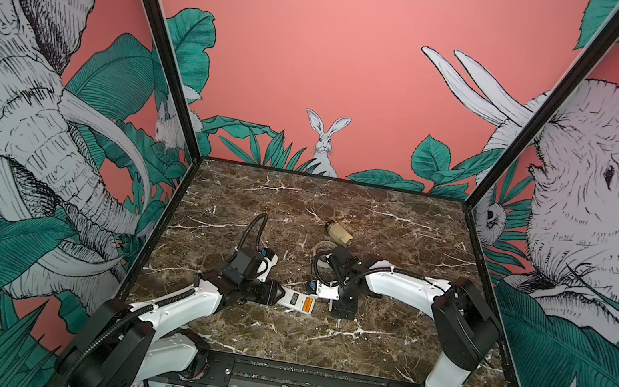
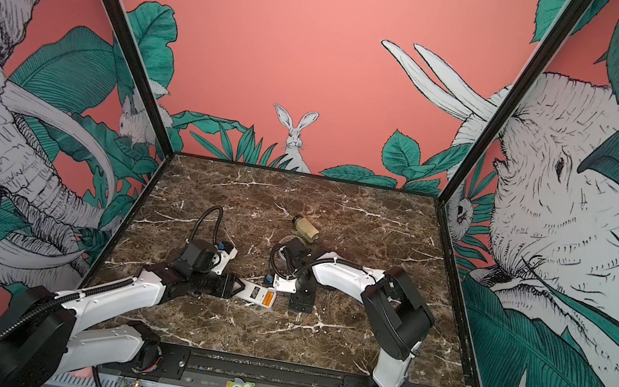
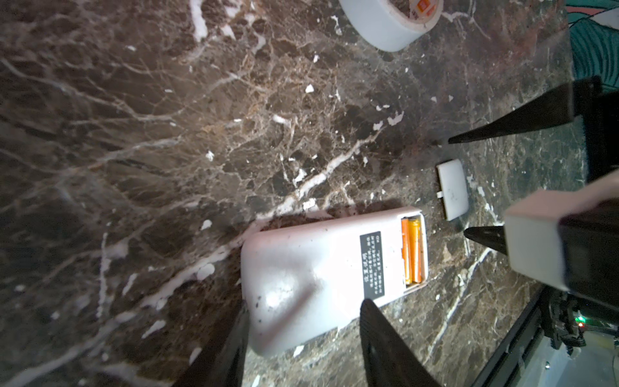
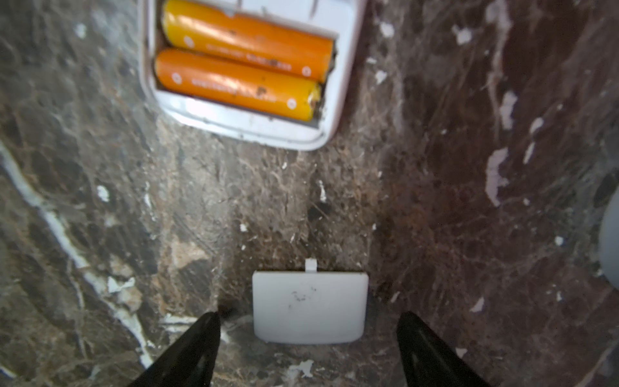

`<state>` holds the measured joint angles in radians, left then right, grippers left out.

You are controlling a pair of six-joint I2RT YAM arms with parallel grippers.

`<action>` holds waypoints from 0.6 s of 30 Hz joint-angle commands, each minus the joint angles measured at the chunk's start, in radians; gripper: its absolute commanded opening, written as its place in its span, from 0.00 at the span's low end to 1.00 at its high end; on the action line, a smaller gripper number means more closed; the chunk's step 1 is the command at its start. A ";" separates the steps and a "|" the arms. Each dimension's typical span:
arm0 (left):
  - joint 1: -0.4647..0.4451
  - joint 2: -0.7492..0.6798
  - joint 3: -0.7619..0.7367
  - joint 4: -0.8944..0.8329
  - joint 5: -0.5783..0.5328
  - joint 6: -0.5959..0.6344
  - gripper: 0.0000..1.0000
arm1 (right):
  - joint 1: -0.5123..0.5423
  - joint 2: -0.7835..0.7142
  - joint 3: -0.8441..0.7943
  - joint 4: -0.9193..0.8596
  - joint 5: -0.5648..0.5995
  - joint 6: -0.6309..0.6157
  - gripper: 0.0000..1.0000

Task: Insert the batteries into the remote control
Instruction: 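Lower the open right gripper around the white battery cover on the table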

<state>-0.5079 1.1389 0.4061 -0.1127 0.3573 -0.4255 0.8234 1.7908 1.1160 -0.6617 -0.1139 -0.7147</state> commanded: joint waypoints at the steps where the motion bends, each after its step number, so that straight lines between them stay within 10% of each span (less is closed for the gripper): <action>1: 0.000 -0.030 -0.018 0.002 -0.010 0.011 0.54 | -0.007 0.024 -0.005 -0.010 0.012 -0.012 0.80; 18: 0.000 -0.027 -0.014 -0.007 -0.030 0.021 0.54 | -0.011 0.084 0.025 -0.033 0.004 0.003 0.62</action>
<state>-0.5079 1.1263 0.4030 -0.1131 0.3389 -0.4213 0.8158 1.8297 1.1477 -0.6819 -0.1127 -0.7063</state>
